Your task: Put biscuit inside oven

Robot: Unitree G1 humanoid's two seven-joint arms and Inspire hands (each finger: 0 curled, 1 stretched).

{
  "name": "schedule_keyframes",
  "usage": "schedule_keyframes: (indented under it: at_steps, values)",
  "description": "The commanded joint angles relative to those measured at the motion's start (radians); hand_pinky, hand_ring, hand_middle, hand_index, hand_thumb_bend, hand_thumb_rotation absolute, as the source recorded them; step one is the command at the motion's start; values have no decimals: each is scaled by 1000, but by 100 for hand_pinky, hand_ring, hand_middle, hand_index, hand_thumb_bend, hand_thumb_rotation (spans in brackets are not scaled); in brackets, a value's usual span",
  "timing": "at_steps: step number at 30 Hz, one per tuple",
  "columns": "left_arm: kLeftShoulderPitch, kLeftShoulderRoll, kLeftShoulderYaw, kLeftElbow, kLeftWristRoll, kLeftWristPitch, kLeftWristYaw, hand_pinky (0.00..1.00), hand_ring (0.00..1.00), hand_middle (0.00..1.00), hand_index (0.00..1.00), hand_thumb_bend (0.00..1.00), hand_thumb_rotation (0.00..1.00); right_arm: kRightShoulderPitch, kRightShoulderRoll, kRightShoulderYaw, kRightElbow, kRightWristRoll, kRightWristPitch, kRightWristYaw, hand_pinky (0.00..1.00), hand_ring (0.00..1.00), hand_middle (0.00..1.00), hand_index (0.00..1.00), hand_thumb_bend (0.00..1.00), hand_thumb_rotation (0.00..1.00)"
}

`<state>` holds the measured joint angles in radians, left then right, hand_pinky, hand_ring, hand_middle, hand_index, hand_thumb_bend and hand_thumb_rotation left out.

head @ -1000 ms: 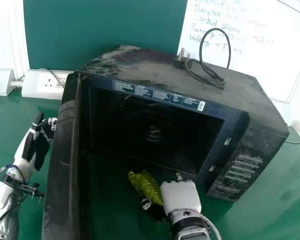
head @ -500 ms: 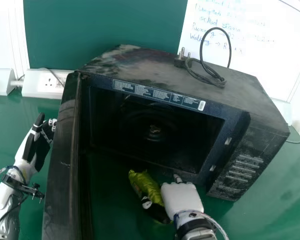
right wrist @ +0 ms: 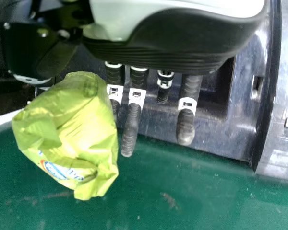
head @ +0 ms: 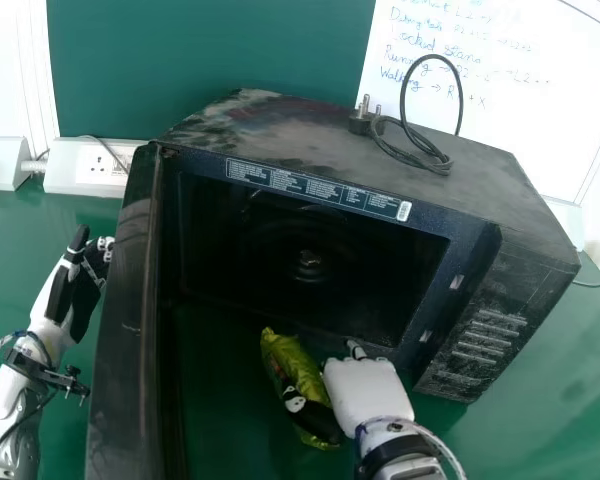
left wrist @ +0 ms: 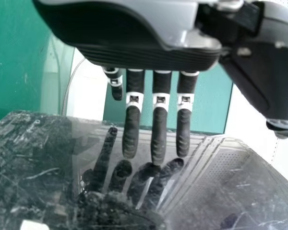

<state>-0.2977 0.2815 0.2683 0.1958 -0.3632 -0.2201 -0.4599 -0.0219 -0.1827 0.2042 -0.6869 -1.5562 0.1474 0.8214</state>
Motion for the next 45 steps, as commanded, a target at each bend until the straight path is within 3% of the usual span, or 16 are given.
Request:
schedule_keyframes:
  at_steps: [1, 9, 12, 17, 25, 36, 45]
  values:
    - [9, 3, -2, -14, -1, 2, -3, 27, 35, 41, 49, 51, 7, -14, 11, -11, -18, 13, 1, -16, 13, 19, 47, 49, 53, 0]
    - [8, 3, 0, -11, -10, 8, -6, 27, 35, 41, 49, 51, 6, -92, 54, -47, -24, 23, 35, 0, 8, 17, 47, 48, 52, 0]
    - [8, 6, -2, -8, -1, -7, -9, 27, 35, 41, 49, 51, 6, -123, 44, -60, -13, 21, 31, -21, 12, 20, 47, 49, 52, 0]
    - [13, 7, 0, -17, -4, 9, -3, 27, 35, 41, 49, 51, 6, -184, 14, -90, 28, 61, 24, -60, 8, 16, 47, 49, 53, 0]
    - [14, 6, 1, -16, -5, 7, -1, 27, 35, 41, 49, 51, 7, -319, 18, -117, 126, 95, 82, -37, 7, 14, 47, 48, 53, 0]
    - [26, 5, -1, -46, -6, 27, 5, 27, 35, 41, 49, 51, 6, -494, -25, -54, 415, 109, 122, -210, 10, 17, 47, 49, 53, 0]
    - [26, 5, 0, -36, -1, 6, -4, 26, 35, 41, 49, 51, 6, -616, -57, 5, 707, 231, 94, -483, 9, 15, 47, 49, 53, 0]
